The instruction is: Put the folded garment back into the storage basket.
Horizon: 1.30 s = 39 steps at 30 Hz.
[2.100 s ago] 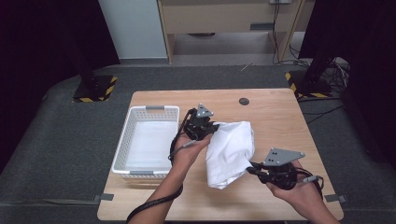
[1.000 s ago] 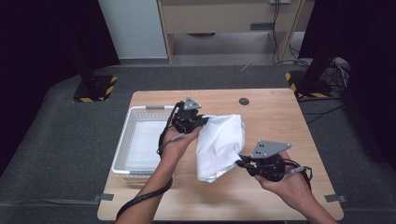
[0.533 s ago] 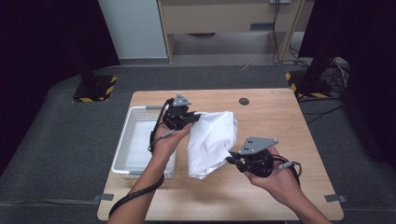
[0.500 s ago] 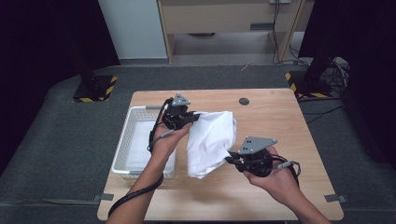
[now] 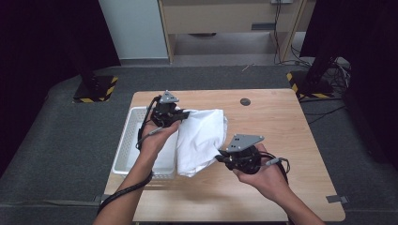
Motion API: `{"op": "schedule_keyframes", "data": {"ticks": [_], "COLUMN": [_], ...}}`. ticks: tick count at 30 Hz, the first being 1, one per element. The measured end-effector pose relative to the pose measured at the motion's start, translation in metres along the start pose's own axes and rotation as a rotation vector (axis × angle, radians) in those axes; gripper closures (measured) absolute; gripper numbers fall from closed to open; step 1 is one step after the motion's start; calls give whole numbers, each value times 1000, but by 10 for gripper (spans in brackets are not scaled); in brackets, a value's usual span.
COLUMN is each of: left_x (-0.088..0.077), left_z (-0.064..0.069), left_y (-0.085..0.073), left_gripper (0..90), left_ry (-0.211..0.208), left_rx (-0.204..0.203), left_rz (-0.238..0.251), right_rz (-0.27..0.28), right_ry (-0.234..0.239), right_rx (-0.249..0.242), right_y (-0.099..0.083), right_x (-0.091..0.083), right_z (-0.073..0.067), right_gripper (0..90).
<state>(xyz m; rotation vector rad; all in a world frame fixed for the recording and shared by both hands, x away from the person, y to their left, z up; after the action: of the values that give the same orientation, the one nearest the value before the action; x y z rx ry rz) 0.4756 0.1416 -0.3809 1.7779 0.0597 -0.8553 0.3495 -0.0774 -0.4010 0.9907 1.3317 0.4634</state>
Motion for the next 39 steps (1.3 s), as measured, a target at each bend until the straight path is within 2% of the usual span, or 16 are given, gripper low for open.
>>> {"op": "schedule_keyframes", "data": {"ticks": [9,15,30,39], "left_x": [-1,-4,-3,-5], "left_z": [-21,-31,-53,-70], "left_y": [-4,-5,-11,-19], "left_gripper": [798,798,798,798], "left_ry": [24,32,51,68], "left_rx": [-12,-9,-30,-37], "left_rz": [-10,-7,9,-3], "right_rz": [5,3,-17,-18], "right_ry": [9,14,24,34], "right_rx": [-5,-7,-26,-27], "right_y": [14,21,38,49], "right_x": [15,25,52,70], "right_z": [3,4,6,6], "right_gripper": [821,821,821,821]}}
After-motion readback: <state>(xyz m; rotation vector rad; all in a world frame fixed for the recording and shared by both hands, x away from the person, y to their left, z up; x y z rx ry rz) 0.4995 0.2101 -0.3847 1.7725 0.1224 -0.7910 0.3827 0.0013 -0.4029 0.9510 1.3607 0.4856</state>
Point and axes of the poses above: each handheld gripper's, and its own axes: x roughly forward along the jaws, y roughly out of its top, z roughly to its right, the point moved 4 cm from there along x, roughly forward along the jaws, and after that the axes turned 13 degrees about y, right-handed, at the moved point
